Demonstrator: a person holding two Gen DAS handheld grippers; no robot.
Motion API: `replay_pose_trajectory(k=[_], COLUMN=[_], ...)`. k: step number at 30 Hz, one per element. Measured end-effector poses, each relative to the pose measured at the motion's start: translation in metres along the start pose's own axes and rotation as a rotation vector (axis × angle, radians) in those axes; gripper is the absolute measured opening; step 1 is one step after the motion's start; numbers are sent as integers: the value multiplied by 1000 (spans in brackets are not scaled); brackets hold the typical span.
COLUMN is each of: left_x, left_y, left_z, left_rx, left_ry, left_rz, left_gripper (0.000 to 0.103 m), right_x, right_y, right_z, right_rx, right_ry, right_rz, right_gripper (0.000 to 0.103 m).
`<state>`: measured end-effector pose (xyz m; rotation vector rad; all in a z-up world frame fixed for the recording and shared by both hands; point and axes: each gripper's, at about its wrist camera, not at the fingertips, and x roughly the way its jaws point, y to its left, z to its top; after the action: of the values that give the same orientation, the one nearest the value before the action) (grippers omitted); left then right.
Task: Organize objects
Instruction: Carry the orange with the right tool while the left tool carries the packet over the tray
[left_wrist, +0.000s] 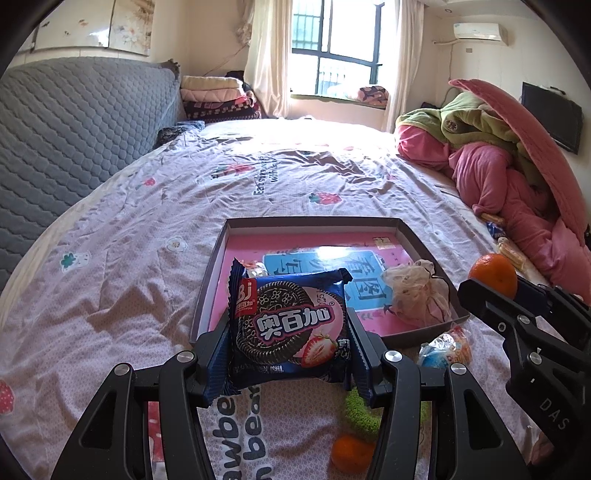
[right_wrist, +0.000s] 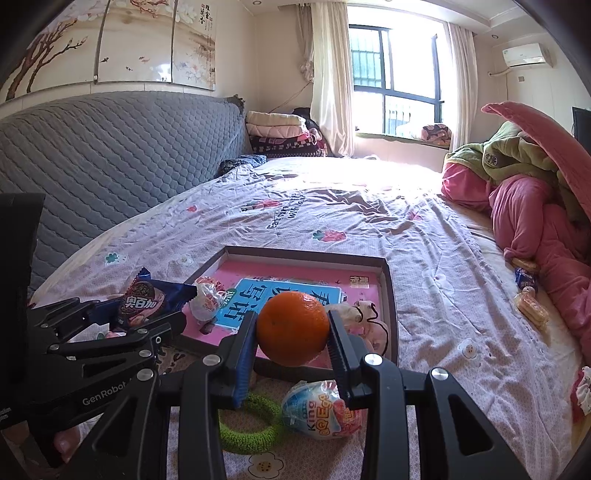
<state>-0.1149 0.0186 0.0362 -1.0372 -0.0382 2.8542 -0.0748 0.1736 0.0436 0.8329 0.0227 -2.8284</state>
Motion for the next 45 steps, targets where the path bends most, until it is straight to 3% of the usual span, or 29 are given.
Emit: replay_pose_trajectory(k=[16,24,30,45], left_x=[-2,10,27,76], left_y=[25,27,22,2], left_z=[56,74,63,11], left_rx=[-29,-23,-18,8], left_ry=[-44,-29,6,145], left_rz=[16,31,13,-15], left_gripper=[57,57,57,57], right_x=[10,17,29,68], right_y=[2,4,6,2], right_z=[40,56,53,13], right_rx=[-22,-21,-47,-49], right_ry=[-17,-30,-16,122], right_rz=[-14,-9,-12,-9], right_gripper=[37,37,37,37])
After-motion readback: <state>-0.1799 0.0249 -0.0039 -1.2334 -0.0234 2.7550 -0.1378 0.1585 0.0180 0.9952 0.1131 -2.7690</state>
